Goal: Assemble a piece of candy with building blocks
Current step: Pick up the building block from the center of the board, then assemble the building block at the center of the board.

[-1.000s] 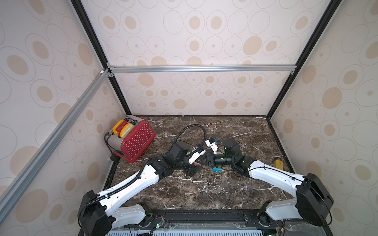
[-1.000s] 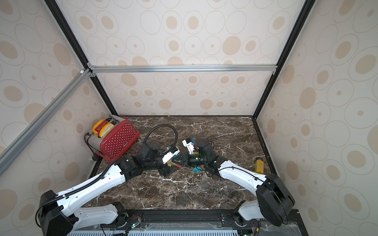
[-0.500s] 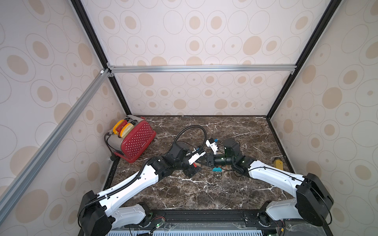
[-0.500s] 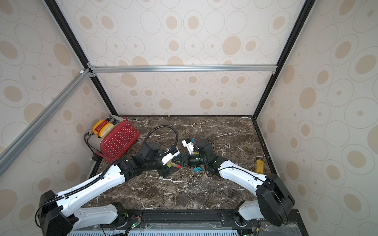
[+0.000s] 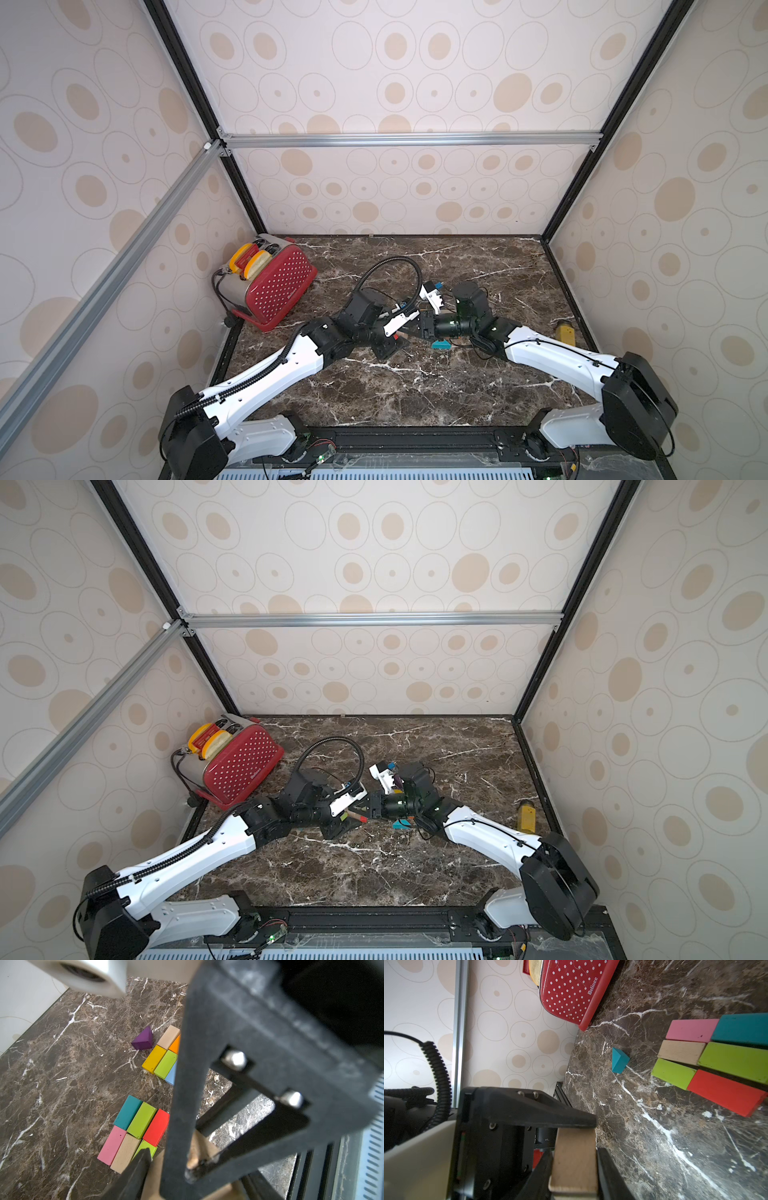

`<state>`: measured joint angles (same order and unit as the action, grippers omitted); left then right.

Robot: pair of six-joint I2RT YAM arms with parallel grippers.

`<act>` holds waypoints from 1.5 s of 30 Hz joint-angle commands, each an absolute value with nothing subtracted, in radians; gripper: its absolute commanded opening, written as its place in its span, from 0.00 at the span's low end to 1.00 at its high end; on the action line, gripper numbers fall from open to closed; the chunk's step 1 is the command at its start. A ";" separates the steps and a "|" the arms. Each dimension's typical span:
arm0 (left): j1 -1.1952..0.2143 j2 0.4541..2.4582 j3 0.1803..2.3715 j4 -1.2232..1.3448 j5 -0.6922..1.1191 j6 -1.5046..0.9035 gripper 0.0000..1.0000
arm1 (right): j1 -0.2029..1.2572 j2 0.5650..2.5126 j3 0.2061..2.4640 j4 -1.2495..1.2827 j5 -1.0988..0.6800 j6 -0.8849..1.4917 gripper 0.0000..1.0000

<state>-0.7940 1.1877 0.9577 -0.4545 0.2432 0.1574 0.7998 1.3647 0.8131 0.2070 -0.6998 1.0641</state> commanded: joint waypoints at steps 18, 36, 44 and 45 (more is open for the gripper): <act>-0.798 1.146 0.980 -0.550 0.143 -0.066 0.38 | 0.749 1.314 0.841 0.063 -0.654 0.947 0.59; -0.902 1.394 0.839 -0.448 -0.168 -0.624 0.37 | 0.477 1.246 0.750 -0.125 -0.562 0.723 0.58; -0.908 1.555 0.905 -0.392 -0.175 -0.687 0.36 | 0.416 1.238 0.726 -0.130 -0.594 0.699 0.57; -0.908 1.565 0.908 -0.389 -0.179 -0.694 0.36 | 0.412 1.236 0.726 -0.133 -0.595 0.695 0.57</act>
